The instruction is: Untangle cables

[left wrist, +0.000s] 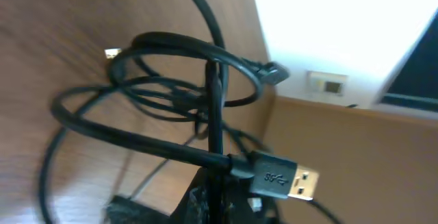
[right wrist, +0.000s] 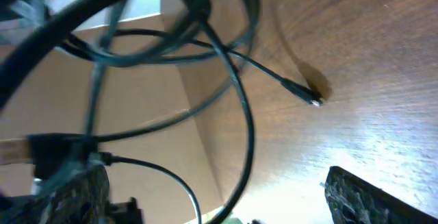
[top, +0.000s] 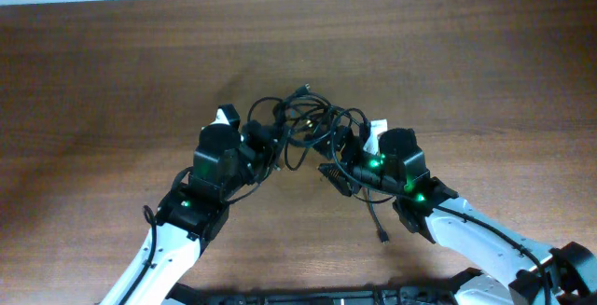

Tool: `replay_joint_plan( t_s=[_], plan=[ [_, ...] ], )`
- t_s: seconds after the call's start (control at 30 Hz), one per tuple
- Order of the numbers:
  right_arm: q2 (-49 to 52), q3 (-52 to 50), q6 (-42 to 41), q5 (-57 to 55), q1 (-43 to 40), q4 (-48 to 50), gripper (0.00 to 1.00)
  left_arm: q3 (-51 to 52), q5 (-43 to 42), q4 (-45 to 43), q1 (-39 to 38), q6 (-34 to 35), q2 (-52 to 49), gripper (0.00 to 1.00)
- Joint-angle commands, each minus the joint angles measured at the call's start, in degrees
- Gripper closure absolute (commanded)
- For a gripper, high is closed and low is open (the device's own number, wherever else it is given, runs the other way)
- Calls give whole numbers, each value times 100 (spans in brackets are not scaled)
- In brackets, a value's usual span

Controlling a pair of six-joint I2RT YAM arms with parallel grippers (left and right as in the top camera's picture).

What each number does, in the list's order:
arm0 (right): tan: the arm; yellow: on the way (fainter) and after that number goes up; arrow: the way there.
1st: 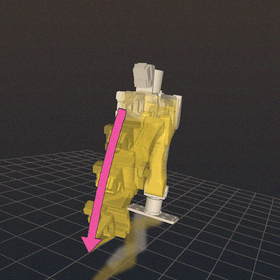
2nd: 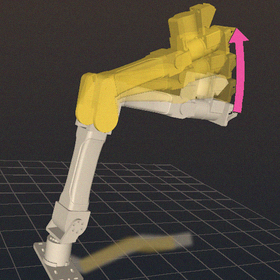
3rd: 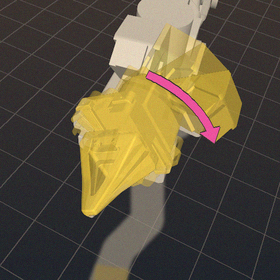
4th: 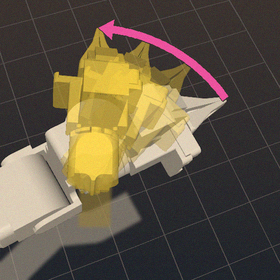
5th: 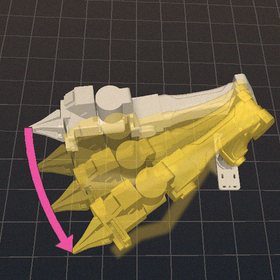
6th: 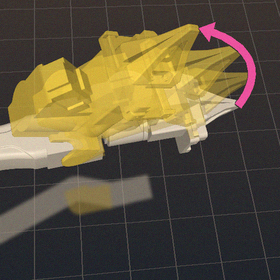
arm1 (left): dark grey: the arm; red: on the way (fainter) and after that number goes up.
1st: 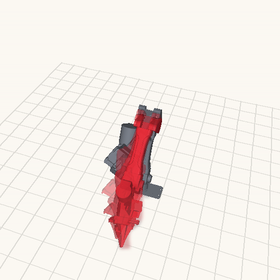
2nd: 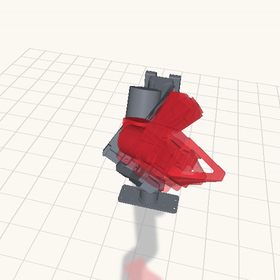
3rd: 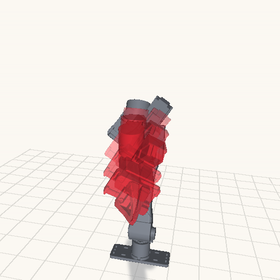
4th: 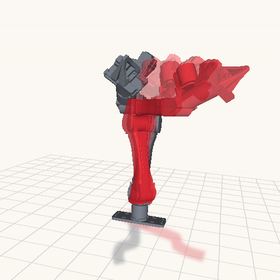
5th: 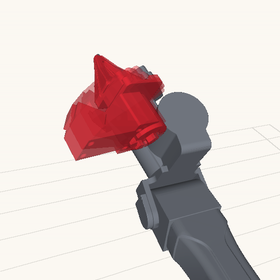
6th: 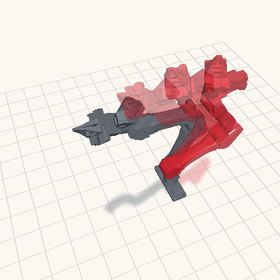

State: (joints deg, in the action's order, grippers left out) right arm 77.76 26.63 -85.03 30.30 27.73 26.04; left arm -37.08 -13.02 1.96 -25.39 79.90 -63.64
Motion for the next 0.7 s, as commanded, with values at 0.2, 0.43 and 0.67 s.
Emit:
replay_joint_plan(
  t_s=[0.2,0.43,0.67],
  plan=[
    [-24,28,46,-1285,-155,76,1,-63,-1073,179,-46,-629,76,100],
    [-24,28,-4,-2114,-155,79,1,-63,-1906,157,-50,-1012,76,100],
    [-24,28,-101,-2328,-155,76,43,-63,-2332,162,-50,-1416,76,100]
  ],
)
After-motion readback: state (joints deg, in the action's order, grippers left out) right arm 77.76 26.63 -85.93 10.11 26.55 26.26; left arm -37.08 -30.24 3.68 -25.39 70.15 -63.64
